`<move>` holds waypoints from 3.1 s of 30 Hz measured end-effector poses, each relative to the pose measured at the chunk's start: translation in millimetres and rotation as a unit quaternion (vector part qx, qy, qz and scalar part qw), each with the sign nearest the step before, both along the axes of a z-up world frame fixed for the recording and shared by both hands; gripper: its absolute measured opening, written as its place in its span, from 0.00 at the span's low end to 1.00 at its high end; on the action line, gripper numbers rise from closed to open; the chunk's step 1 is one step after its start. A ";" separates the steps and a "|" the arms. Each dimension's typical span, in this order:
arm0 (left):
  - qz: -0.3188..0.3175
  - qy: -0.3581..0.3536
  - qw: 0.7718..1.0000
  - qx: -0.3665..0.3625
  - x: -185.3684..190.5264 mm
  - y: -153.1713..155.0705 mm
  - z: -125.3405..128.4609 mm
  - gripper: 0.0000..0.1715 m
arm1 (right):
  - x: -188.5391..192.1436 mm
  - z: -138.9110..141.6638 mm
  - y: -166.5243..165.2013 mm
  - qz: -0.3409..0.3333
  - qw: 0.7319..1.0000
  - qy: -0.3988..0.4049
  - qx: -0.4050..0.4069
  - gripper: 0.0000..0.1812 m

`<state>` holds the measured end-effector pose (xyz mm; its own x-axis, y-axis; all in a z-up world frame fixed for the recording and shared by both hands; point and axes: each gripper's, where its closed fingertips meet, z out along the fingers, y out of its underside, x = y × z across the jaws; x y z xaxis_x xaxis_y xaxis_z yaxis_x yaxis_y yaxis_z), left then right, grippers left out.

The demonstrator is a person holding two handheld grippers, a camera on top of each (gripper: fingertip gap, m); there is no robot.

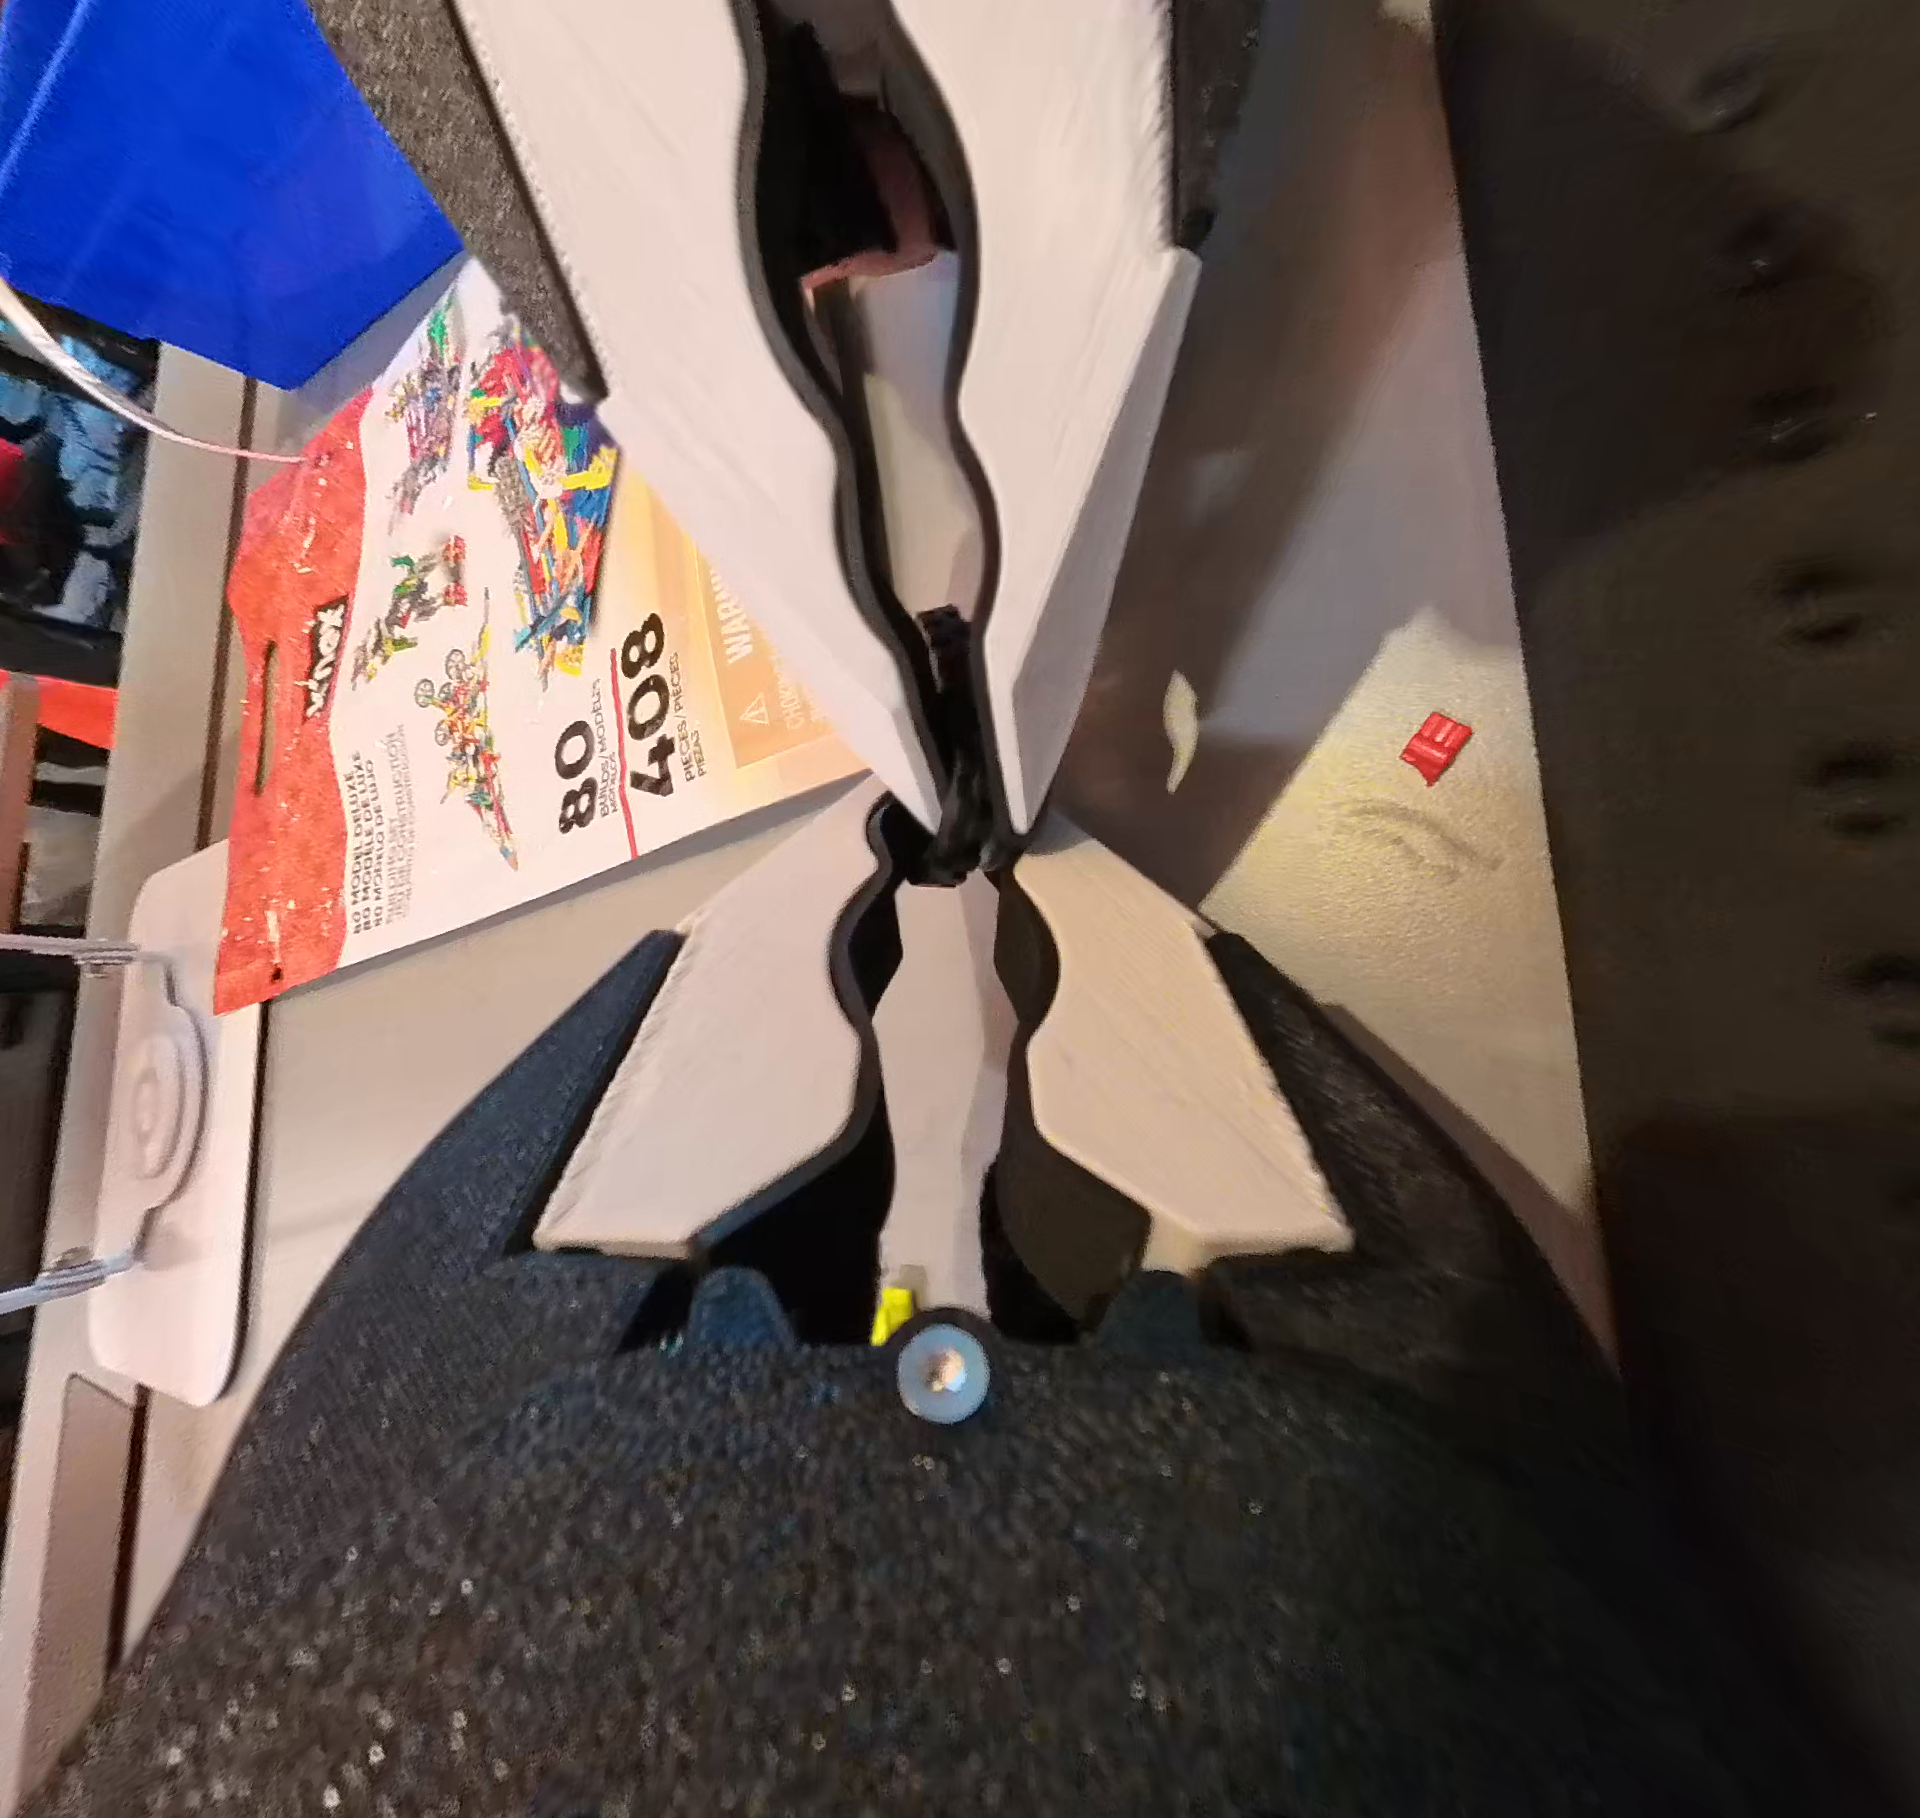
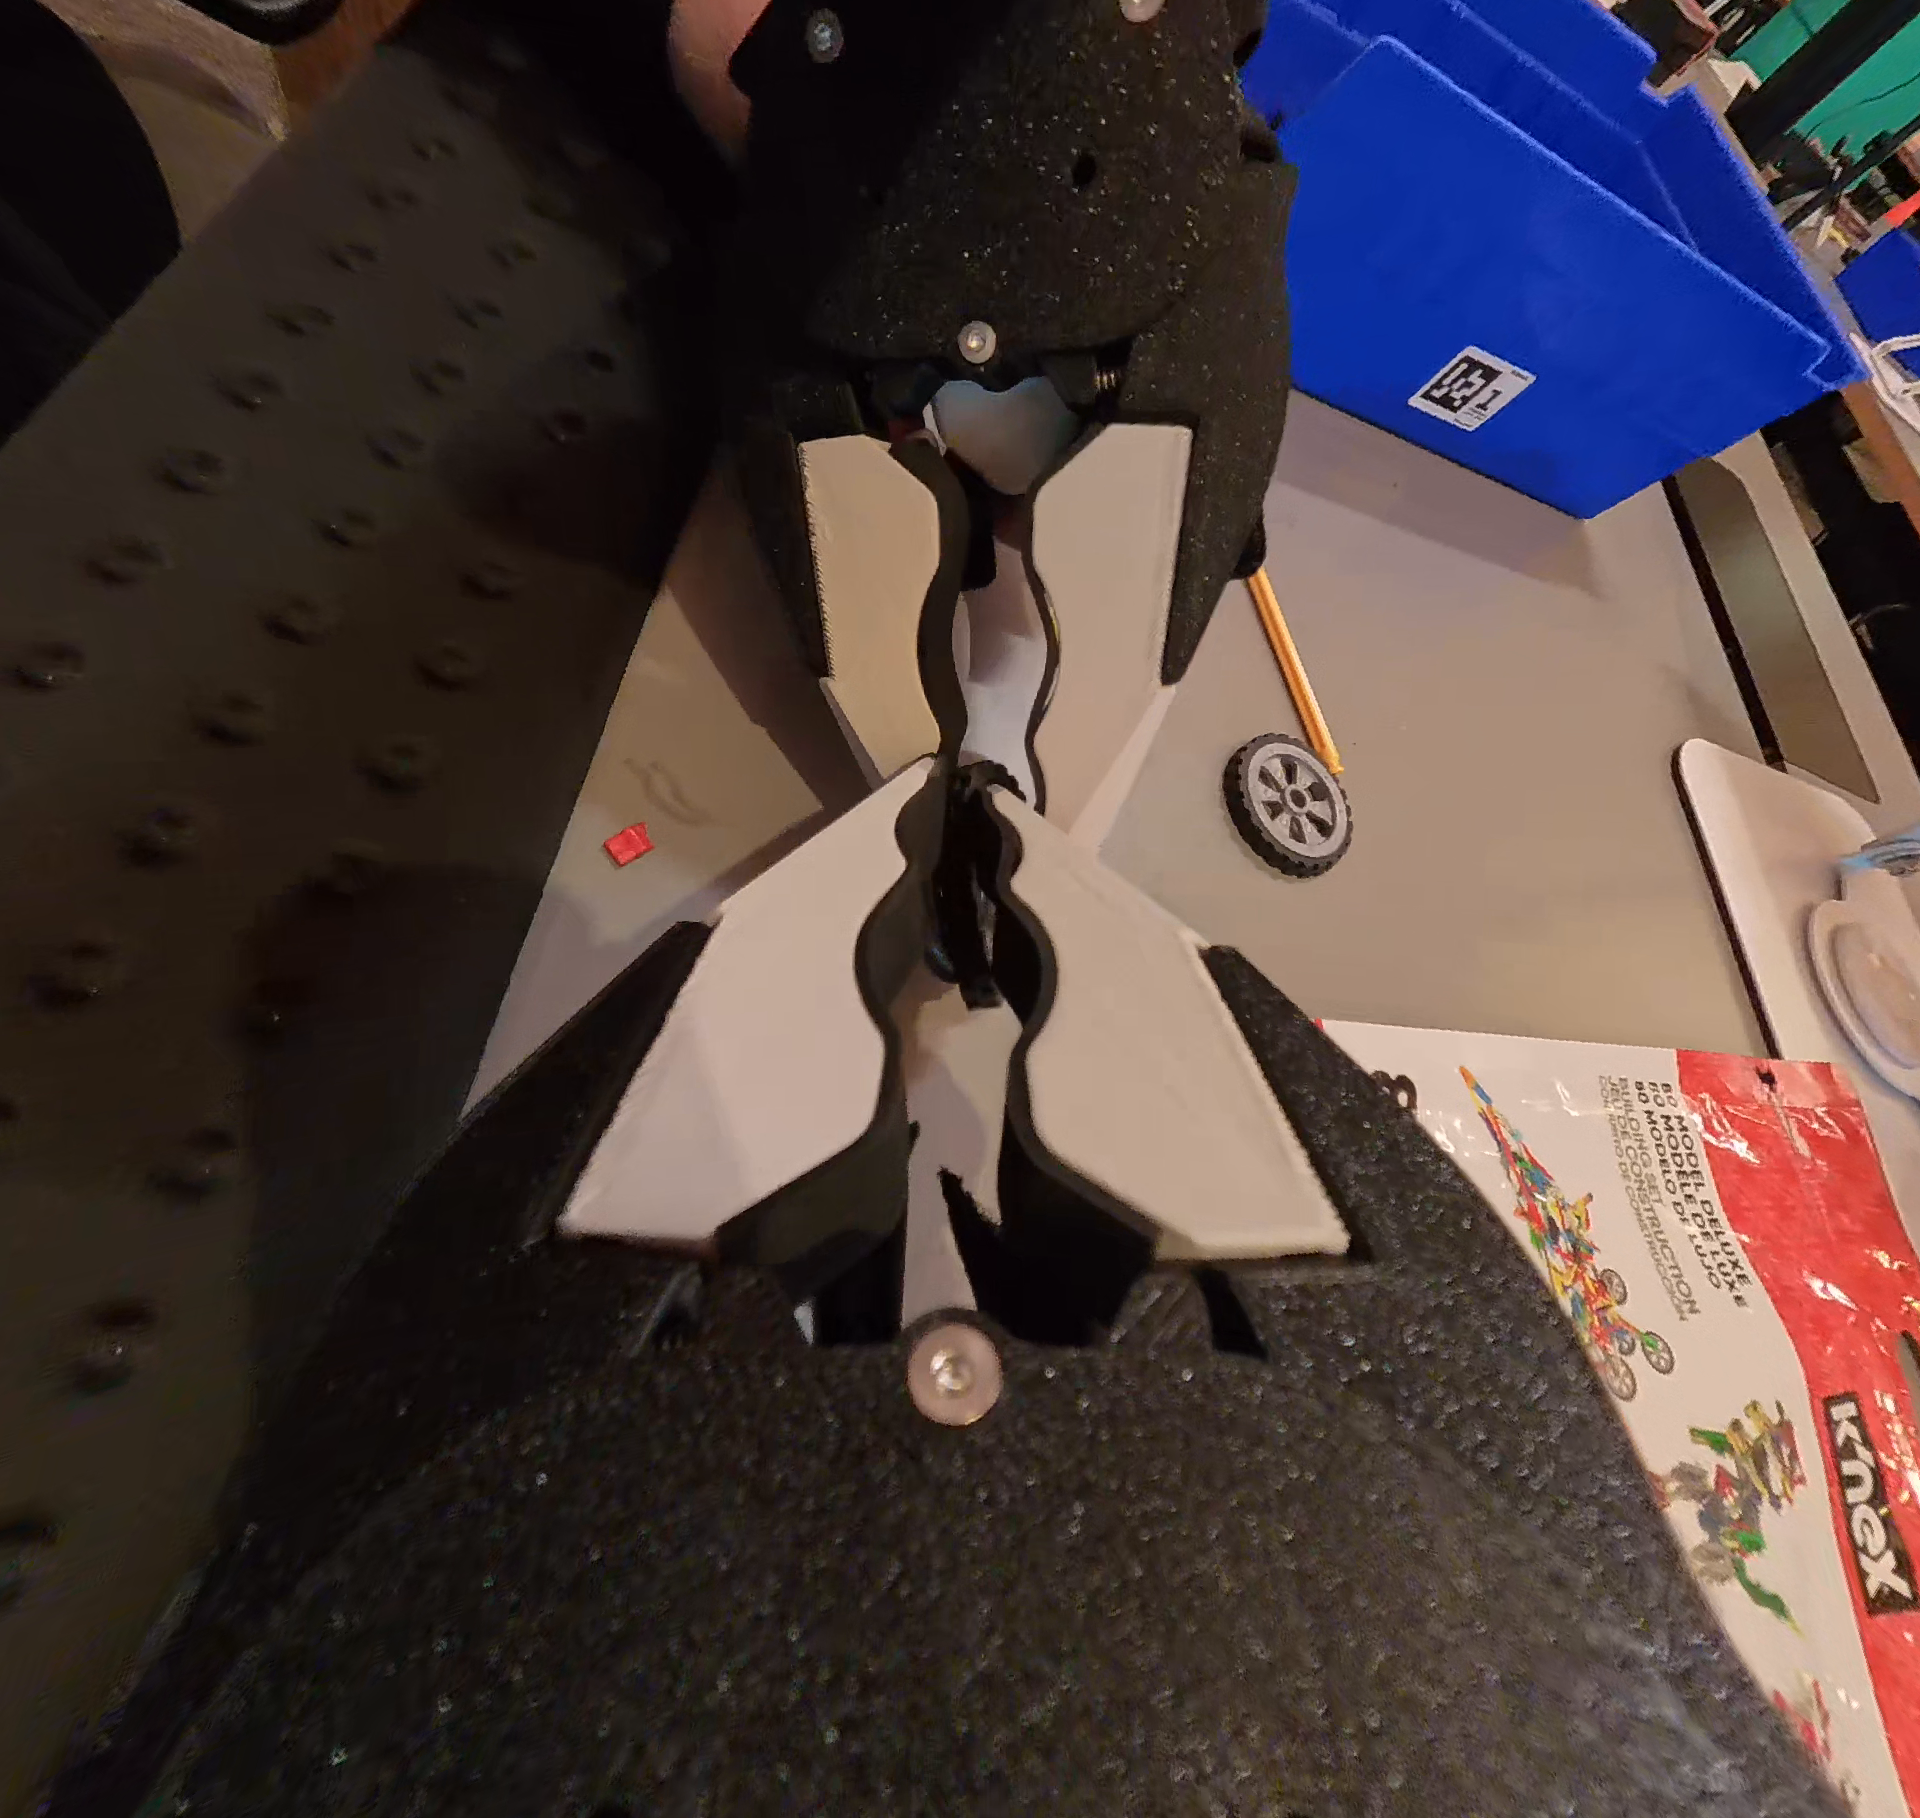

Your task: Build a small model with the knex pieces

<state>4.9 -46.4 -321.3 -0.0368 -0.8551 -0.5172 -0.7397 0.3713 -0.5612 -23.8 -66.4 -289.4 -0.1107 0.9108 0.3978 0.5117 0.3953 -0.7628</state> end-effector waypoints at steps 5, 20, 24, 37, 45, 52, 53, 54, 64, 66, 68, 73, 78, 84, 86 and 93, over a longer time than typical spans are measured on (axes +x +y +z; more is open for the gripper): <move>-0.001 -0.025 0.998 -0.063 1.9 -5.5 0.2 0.04 | -1.2 1.6 -0.9 0.003 1.000 0.000 0.029 0.01; -0.009 -0.020 0.992 -0.122 3.8 -13.0 -7.0 0.04 | -0.4 -4.0 -4.1 0.013 0.984 -0.063 0.165 0.00; -0.009 -0.023 0.990 -0.142 4.5 -13.2 -7.2 0.04 | 0.7 -3.8 -2.4 0.013 0.971 -0.092 0.219 0.00; 0.014 -0.024 0.978 -0.208 -0.8 -5.5 -7.3 0.04 | -3.0 -2.2 9.9 0.042 0.953 -0.155 0.256 0.00; 0.015 -0.013 0.970 -0.243 -3.5 -4.1 -8.3 0.04 | -5.5 -1.4 14.1 0.029 0.950 -0.149 0.274 0.00; 0.010 -0.011 0.959 -0.284 -2.2 -4.3 -8.9 0.04 | -3.9 -0.9 17.8 0.021 0.935 -0.165 0.314 0.00; 0.011 -0.010 0.959 -0.285 -2.1 -4.3 -9.0 0.04 | -3.6 -0.7 18.0 0.021 0.936 -0.161 0.312 0.00; 0.012 -0.011 0.957 -0.289 -2.2 -4.1 -9.0 0.04 | -3.7 -0.7 18.4 0.019 0.939 -0.156 0.306 0.00; 0.009 -0.001 0.962 -0.272 -1.8 -4.2 -9.2 0.04 | -2.3 -0.9 18.0 -0.003 0.993 -0.069 0.094 0.02; 0.009 -0.004 0.961 -0.275 -1.1 -4.0 -9.1 0.04 | -1.2 -1.3 18.2 -0.004 0.998 -0.055 0.039 0.03; 0.007 -0.002 0.963 -0.269 -0.8 -4.2 -9.2 0.05 | 0.7 -1.3 17.6 0.000 0.998 -0.052 0.026 0.03; 0.002 -0.001 0.964 -0.266 -1.2 -4.4 -9.3 0.04 | 4.1 -8.8 11.1 0.010 0.997 -0.062 -0.046 0.18; 0.001 0.000 0.965 -0.263 -0.3 -4.0 -9.3 0.04 | 5.9 -7.7 18.7 -0.004 0.998 -0.059 -0.026 0.08; -0.002 0.001 0.969 -0.248 0.3 -3.2 -9.5 0.04 | 6.0 -7.3 19.2 -0.007 0.998 -0.055 -0.033 0.07; -0.005 0.003 0.973 -0.230 0.3 -2.6 -9.4 0.05 | 5.8 -7.4 18.4 -0.006 0.998 -0.053 -0.037 0.06; -0.001 -0.003 0.976 -0.216 -2.7 -0.1 -6.0 0.06 | 6.9 -8.5 22.7 -0.012 0.997 -0.032 -0.073 0.05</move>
